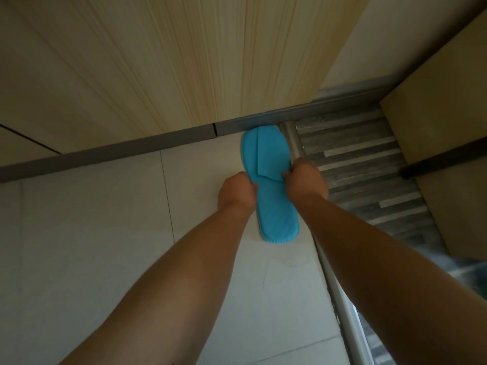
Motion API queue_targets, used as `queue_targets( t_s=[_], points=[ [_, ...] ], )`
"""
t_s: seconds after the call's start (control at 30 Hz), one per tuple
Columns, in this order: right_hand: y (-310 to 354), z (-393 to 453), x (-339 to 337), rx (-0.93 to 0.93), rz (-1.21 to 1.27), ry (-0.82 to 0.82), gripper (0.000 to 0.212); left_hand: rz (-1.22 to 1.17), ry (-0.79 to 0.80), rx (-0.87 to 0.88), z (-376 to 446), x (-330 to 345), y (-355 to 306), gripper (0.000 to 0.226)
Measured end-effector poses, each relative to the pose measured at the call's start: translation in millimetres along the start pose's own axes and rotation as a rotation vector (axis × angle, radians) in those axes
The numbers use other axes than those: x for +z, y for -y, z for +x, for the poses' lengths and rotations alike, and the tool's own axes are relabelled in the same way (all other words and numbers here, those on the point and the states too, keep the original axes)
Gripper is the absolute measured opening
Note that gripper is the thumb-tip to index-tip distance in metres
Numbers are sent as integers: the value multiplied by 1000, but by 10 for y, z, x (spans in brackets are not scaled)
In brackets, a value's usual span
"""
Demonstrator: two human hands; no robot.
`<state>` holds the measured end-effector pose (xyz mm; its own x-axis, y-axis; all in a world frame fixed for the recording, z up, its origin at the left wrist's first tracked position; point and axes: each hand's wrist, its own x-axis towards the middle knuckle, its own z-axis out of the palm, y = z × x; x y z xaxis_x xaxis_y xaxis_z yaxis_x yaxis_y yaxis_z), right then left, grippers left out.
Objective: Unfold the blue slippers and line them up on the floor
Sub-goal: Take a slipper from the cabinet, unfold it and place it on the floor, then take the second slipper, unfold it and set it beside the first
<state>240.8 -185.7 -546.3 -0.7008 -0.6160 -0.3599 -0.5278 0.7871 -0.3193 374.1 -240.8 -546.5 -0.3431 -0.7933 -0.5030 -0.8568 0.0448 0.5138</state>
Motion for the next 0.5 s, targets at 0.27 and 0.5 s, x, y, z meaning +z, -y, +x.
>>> queue_targets(
  t_s=[0.27, 0.5],
  points=[
    [28, -121, -368, -34, -97, 17, 35, 81, 18, 14, -274, -341, 19, 36],
    [155, -1261, -1272, -287, -274, 44, 40, 530, 60, 300, -1513, -1279, -69, 41]
  ],
)
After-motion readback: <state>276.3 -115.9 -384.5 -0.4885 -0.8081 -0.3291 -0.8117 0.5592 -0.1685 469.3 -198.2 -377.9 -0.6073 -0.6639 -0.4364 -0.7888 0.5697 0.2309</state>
